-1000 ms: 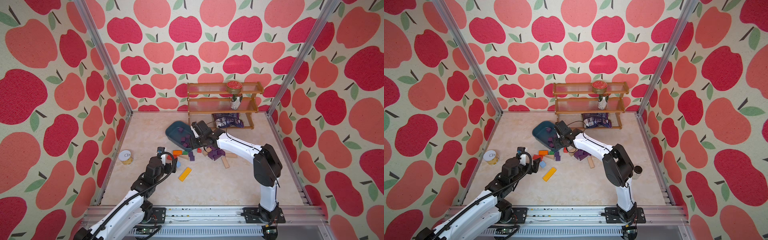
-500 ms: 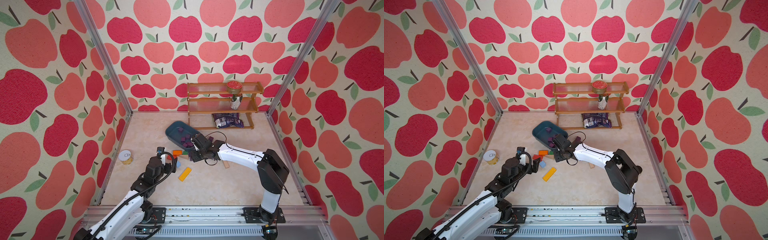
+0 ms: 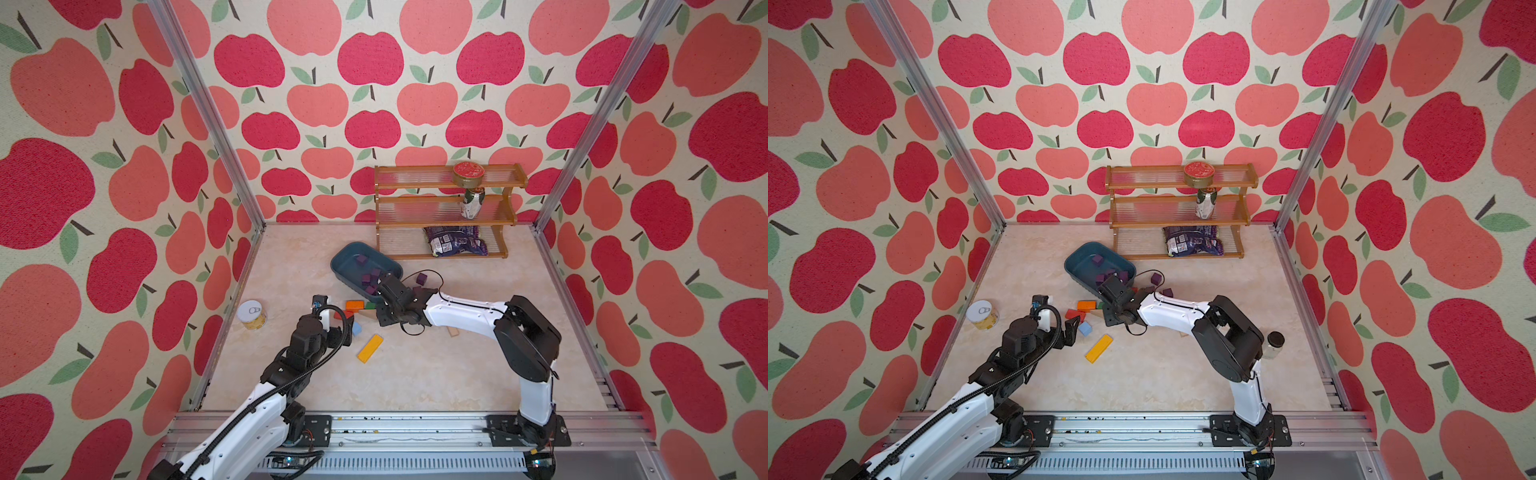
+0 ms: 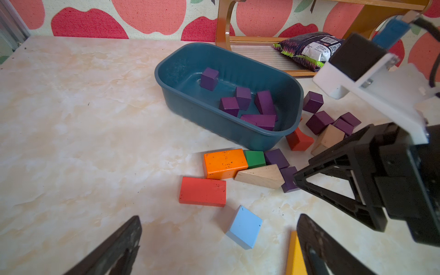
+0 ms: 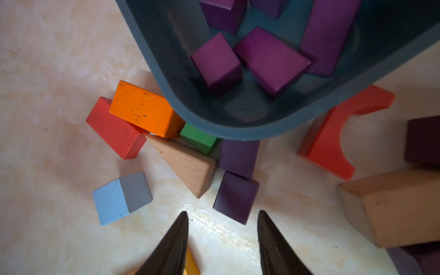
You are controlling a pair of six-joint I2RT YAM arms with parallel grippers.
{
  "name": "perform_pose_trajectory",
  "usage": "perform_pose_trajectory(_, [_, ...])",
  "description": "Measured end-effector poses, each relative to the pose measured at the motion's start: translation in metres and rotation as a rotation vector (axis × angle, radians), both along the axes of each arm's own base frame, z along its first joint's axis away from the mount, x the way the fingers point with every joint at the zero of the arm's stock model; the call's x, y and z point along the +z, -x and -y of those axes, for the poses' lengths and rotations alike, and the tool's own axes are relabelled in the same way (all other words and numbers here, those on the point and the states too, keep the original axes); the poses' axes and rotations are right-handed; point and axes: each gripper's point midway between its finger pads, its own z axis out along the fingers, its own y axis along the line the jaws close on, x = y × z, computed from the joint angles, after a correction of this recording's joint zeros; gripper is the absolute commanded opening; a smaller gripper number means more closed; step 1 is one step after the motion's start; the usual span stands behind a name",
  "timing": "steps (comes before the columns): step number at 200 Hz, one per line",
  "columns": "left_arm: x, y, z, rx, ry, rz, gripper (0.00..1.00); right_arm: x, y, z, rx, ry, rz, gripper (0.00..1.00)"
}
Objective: Pick purple bricks into the storage bin
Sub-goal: Pick up the building block from the center of the board.
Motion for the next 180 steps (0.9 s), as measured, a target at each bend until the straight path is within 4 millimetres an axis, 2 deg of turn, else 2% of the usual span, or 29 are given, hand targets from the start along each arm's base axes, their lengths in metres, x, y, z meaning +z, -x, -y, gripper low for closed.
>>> perform_pose_trajectory(44, [0.000, 0.000, -0.001, 0.002, 0.000, 0.000, 0.99, -0.018, 0.003, 0.000, -0.028, 0.059, 0.029, 0.50])
perform_pose_trajectory(120, [-0.001, 0.000, -0.001, 0.004, -0.001, -0.002, 0.99, -0.018, 0.003, 0.001, -0.063, 0.078, 0.066, 0.50])
perform_pose_trajectory(180, [-0.002, 0.000, -0.002, 0.007, -0.001, -0.003, 0.99, -0.030, 0.000, 0.006, -0.085, 0.095, 0.046, 0.50])
